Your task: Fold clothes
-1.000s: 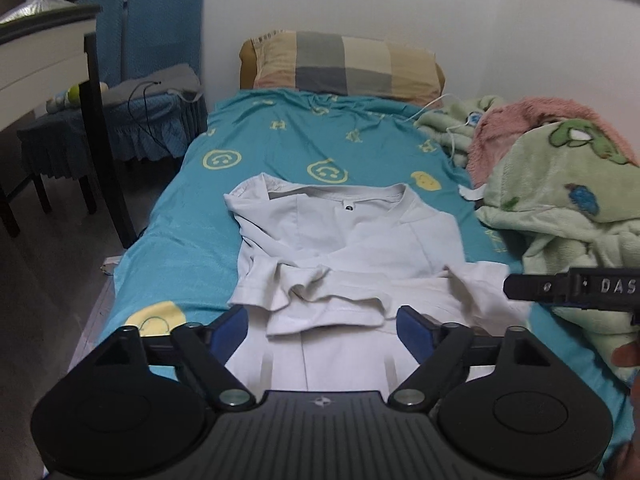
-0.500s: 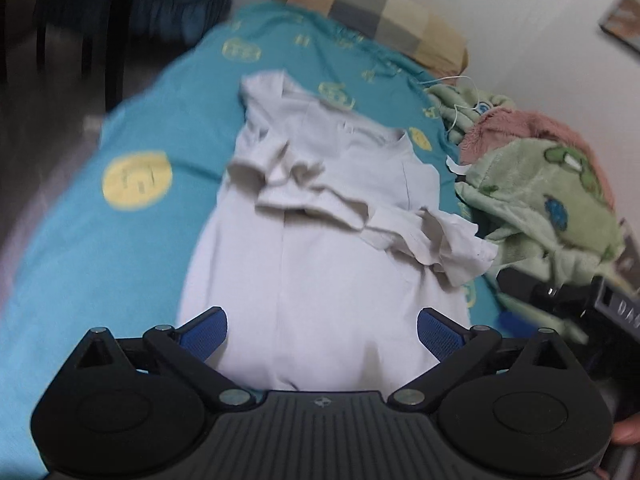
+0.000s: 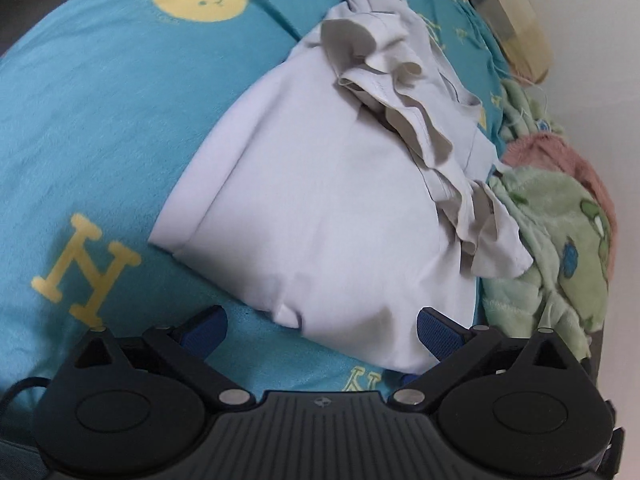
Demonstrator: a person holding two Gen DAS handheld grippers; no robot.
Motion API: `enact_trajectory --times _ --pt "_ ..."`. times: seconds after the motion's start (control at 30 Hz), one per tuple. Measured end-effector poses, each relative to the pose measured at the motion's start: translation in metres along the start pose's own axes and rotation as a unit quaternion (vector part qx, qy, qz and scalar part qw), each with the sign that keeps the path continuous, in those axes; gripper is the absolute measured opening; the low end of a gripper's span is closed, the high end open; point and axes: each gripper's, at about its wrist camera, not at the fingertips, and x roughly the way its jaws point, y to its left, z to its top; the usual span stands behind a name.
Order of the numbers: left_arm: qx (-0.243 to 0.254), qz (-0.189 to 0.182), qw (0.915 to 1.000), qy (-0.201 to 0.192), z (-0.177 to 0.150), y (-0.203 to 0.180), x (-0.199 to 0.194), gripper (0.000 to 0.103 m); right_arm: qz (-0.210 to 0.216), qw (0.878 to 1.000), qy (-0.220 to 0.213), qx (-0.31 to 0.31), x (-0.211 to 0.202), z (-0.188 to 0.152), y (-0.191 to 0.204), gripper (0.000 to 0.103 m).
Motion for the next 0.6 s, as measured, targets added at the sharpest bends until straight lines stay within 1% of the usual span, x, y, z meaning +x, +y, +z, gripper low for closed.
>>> enact_trajectory --times 0.07,0.17,0.23,0.3,0.33,0.4,0.43,0.47,0.5,0.53,0.57,0.6 --pt "-0.019 -0.008 0.9997 -0.011 -0.001 0.004 -0.001 0.102 -0.012 1.000 -0.001 0.010 0.004 0.001 -0.005 0.086" --pt "-0.048 -0.021 0.9982 -0.029 0.006 0.010 -0.002 0.100 -0.021 0.999 -0.023 0.024 0.003 0.006 -0.011 0.085" --pt "-0.065 -0.028 0.9966 -0.041 0.012 0.011 -0.005 0.096 -0.024 0.998 -0.041 0.031 0.001 0.011 -0.015 0.084" --pt "-0.079 -0.034 0.9950 -0.050 0.016 0.014 -0.007 0.090 -0.027 0.997 -0.057 0.037 -0.001 0.013 -0.018 0.073" --pt "-0.086 -0.035 0.9943 -0.054 0.016 0.016 -0.008 0.088 -0.029 0.997 -0.064 0.038 -0.003 0.015 -0.019 0.070" --pt "-0.094 -0.034 0.9931 -0.061 0.017 0.018 -0.010 0.079 -0.034 0.996 -0.073 0.032 -0.003 0.018 -0.018 0.056" --pt "-0.093 -0.032 0.9930 -0.065 0.017 0.018 -0.011 0.074 -0.037 0.996 -0.075 0.029 -0.003 0.019 -0.018 0.051" --pt "-0.090 -0.028 0.9931 -0.069 0.018 0.017 -0.012 0.070 -0.041 0.996 -0.078 0.027 -0.002 0.019 -0.018 0.042" --pt "-0.088 -0.026 0.9931 -0.073 0.018 0.017 -0.013 0.065 -0.044 0.996 -0.080 0.024 -0.003 0.019 -0.019 0.033" --pt "-0.087 -0.024 0.9930 -0.077 0.018 0.017 -0.014 0.059 -0.044 0.995 -0.082 0.020 -0.004 0.019 -0.019 0.029" --pt "-0.085 -0.023 0.9928 -0.081 0.018 0.017 -0.016 0.057 -0.041 0.995 -0.085 0.016 -0.006 0.019 -0.018 0.022" --pt "-0.082 -0.023 0.9926 -0.086 0.018 0.017 -0.017 0.052 -0.038 0.995 -0.088 0.013 -0.007 0.020 -0.017 0.018"
